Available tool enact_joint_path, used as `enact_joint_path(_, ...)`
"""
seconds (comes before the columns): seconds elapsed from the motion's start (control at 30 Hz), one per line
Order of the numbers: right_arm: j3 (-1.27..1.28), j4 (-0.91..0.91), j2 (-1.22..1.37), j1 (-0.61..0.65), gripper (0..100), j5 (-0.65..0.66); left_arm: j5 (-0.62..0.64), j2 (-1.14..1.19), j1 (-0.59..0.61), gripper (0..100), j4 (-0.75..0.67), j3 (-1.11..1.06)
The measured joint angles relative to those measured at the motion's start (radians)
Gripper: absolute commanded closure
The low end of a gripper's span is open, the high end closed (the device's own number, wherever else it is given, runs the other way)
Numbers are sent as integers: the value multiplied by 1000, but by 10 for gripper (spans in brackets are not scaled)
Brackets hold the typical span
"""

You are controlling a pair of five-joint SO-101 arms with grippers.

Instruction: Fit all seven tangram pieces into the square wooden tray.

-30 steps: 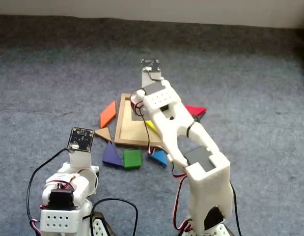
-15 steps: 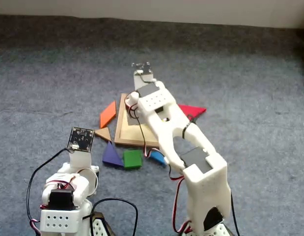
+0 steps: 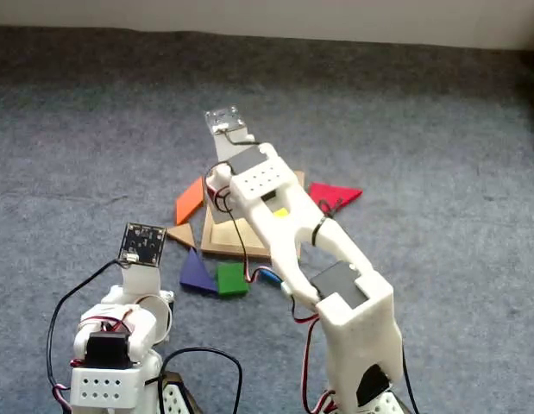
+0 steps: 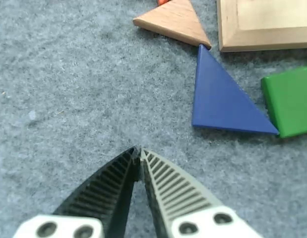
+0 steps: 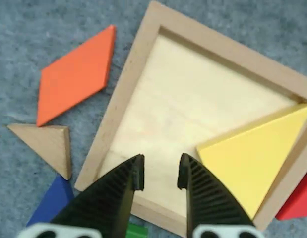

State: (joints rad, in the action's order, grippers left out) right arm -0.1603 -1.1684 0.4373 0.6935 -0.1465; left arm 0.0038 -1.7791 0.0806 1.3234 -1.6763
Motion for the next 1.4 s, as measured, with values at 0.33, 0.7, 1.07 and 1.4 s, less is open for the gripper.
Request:
enact_joint_path(0.33, 0, 46, 66, -8, 889, 37, 0, 0, 0, 994, 0, 0)
enact_joint_path(0.7, -35, 35, 109, -91, 889, 38, 0, 0, 0, 994, 0, 0)
enact_joint_path(1.07, -48, -37, 52, -97, 889, 40, 0, 0, 0, 994, 0, 0)
enact_joint_path(1.4, 68, -84, -269, -146, 890, 40, 0, 0, 0, 994, 0, 0)
